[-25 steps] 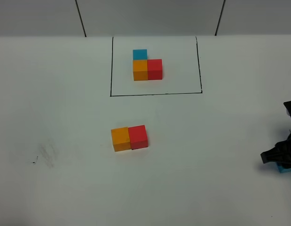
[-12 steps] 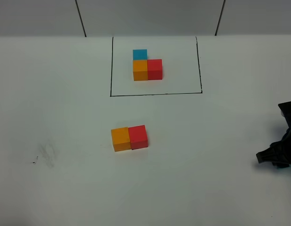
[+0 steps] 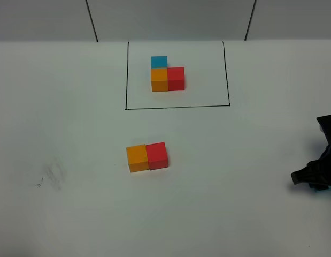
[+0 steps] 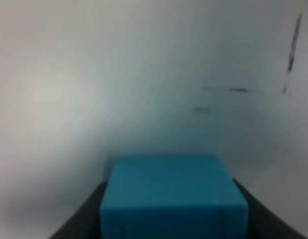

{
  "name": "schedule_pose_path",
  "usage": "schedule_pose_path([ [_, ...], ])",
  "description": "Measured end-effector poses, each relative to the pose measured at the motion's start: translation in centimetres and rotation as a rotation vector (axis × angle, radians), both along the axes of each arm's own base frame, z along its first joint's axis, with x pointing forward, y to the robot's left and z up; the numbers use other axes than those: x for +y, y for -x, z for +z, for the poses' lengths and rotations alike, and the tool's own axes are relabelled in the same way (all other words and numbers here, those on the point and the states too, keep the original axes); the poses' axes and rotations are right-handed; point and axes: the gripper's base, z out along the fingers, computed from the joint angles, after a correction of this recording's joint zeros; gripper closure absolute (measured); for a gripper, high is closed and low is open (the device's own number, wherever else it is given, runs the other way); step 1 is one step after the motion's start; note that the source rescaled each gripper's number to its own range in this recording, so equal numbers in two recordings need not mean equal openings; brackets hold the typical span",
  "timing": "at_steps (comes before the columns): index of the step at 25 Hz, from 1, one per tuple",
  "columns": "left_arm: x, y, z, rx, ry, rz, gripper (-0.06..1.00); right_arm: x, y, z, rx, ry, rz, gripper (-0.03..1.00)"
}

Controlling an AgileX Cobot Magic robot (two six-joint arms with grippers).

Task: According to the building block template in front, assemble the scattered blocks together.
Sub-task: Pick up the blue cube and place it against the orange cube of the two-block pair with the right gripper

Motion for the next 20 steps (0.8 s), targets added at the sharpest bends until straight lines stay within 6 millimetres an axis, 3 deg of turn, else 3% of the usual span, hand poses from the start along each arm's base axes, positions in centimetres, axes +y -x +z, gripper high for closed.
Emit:
schedule_pose_path([
  [3, 0.0, 0.0, 0.0, 0.000, 0.000, 0.000, 0.94, 0.2, -0.4, 1.2, 0.003, -0.013, 0.003, 0.53],
  [9, 0.0, 0.0, 0.0, 0.000, 0.000, 0.000, 0.94, 1.6, -1.6, 6.4, -0.128, -0.048, 0.042, 0.53],
  [20, 0.0, 0.0, 0.0, 0.000, 0.000, 0.000, 0.94, 7.2, -3.7, 12.7, -0.278, -0.097, 0.202, 0.53],
])
